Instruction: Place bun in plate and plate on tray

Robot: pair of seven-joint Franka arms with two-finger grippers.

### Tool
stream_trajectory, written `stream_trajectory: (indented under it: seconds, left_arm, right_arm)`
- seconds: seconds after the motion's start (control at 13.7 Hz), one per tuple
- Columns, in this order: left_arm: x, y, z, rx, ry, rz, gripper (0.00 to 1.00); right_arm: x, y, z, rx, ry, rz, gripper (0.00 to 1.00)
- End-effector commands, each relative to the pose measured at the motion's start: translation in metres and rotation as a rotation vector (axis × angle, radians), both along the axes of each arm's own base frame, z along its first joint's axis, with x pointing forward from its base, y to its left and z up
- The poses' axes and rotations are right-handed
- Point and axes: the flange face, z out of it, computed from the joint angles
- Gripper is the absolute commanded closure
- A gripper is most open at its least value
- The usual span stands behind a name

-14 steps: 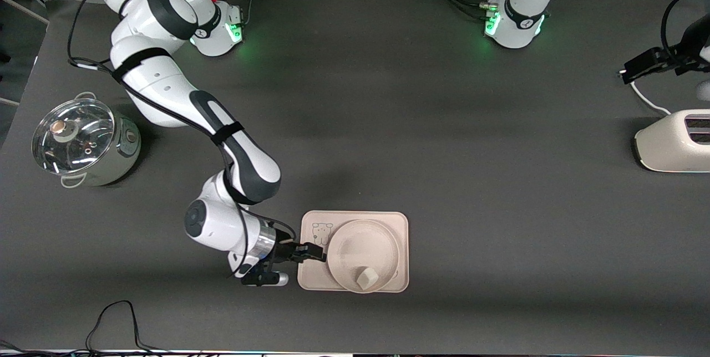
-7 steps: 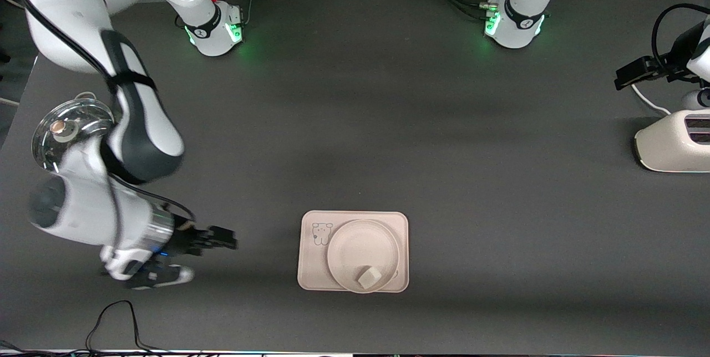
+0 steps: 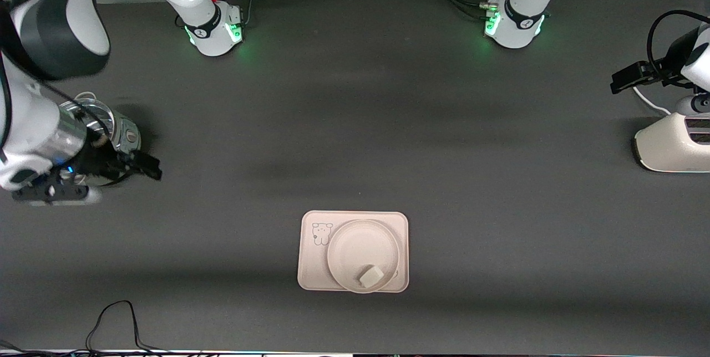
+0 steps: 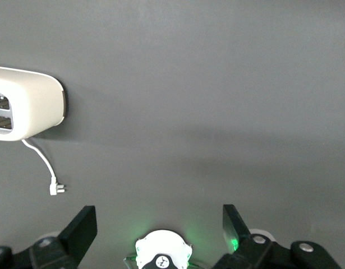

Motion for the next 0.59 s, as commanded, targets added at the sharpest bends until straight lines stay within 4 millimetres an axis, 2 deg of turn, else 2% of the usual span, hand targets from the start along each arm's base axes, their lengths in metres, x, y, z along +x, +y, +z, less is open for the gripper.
stream_trajectory:
  seconds: [0.0,0.07,0.22,0.29,0.44,0.51]
  left_arm:
    - [0.002,-0.007,0.001,-0.003,-0.029,0.004,0.0]
    - [0.003,-0.006,0.0,-0.001,-0.037,0.007,0.0]
    - [0.004,-0.005,0.0,-0.001,-0.045,0.008,0.0]
    - [0.003,-0.006,-0.001,-0.001,-0.037,0.007,0.0]
    - [0.003,-0.005,0.0,0.005,-0.039,0.006,0.0]
    - [0.003,-0.006,0.001,0.005,-0.04,0.005,0.0]
  right_arm:
    - [-0.024,-0.012,-0.026,-0.045,0.042,-0.037,0.0]
    - [-0.025,-0.015,-0.029,-0.049,0.066,-0.035,0.0]
    - [-0.028,0.002,-0.026,-0.055,0.065,-0.009,0.0]
    - [-0.028,-0.001,-0.022,-0.066,0.056,-0.005,0.0]
    - [-0.022,-0.004,-0.006,-0.065,0.034,0.017,0.0]
    - [-0.013,-0.004,-0.004,-0.059,0.027,0.036,0.0]
